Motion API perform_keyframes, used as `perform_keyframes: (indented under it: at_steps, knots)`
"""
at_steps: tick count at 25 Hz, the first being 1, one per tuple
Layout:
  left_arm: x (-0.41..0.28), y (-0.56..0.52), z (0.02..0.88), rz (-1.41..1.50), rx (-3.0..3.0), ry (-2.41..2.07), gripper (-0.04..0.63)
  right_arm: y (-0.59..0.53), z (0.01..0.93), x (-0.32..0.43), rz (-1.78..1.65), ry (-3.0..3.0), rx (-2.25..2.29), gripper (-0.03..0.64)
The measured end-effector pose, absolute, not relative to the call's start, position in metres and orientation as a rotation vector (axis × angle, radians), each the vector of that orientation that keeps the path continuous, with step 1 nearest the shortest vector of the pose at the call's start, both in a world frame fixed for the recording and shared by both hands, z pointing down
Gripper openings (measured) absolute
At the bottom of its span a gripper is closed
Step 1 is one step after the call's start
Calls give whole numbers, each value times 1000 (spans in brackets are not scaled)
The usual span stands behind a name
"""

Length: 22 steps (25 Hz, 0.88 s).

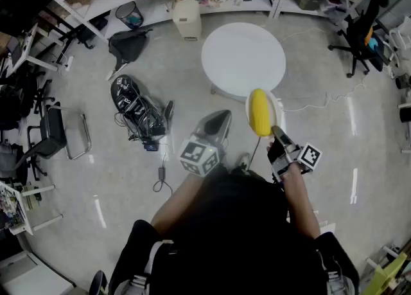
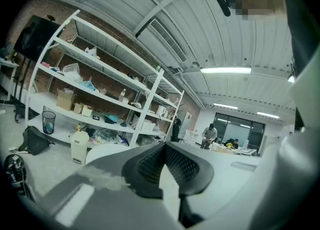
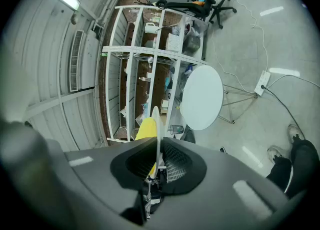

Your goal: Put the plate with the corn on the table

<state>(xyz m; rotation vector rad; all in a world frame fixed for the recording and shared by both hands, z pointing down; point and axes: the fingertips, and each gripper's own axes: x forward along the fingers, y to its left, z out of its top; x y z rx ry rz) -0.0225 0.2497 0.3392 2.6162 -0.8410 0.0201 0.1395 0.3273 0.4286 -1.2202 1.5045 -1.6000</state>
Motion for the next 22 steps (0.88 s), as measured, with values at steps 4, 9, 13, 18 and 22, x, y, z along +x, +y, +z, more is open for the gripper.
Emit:
perform_keyframes:
  at_steps: [4, 9, 13, 18, 22]
  knots:
    - [-23, 247, 337, 13, 2613, -845, 5, 325, 428, 140, -1598, 1510, -1224, 40]
    - [-24, 248, 338, 9, 2607, -846, 5, 327, 426, 138, -1599, 1511, -1215, 40]
    - [-26, 249, 340, 9, 2606, -844, 5, 327, 427, 136, -1598, 1519, -1220, 40]
    - [-36, 249, 339, 0, 2605, -848, 5, 329, 425, 128, -1595, 1517, -1226, 40]
    - [-44, 246, 340, -8, 2602, -853, 5, 330, 427, 126, -1586, 1511, -1244, 40]
